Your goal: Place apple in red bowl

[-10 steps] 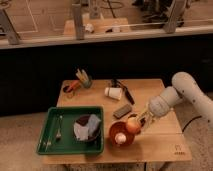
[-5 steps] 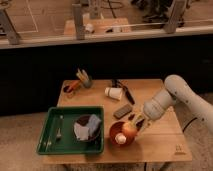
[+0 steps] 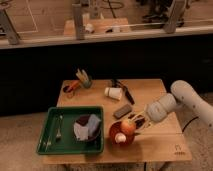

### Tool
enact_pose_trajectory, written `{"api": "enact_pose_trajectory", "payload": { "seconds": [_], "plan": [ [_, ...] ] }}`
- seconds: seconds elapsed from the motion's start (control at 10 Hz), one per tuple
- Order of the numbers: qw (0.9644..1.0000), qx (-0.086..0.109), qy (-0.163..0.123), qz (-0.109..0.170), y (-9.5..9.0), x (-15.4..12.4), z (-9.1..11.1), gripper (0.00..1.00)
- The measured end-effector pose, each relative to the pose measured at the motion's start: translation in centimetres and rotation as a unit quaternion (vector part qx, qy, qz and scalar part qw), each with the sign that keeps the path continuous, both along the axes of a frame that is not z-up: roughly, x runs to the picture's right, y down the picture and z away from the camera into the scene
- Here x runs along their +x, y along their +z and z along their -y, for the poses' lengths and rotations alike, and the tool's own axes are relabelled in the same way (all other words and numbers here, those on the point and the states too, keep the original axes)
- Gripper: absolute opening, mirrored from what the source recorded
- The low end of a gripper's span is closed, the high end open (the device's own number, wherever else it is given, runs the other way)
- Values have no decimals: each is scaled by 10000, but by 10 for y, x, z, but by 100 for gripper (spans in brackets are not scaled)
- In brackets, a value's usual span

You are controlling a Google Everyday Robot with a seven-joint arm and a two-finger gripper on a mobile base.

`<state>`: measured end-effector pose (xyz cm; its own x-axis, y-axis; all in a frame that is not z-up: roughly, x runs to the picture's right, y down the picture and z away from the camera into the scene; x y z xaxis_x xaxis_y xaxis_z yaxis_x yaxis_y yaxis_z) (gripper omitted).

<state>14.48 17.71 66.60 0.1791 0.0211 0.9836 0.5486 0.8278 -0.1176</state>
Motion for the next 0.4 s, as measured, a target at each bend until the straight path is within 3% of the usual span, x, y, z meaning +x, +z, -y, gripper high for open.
{"api": "enact_pose_trajectory", "payload": {
  "seconds": [0.4],
  "plan": [
    [10000,12,-14,29,0,-2,0,80]
  ]
}}
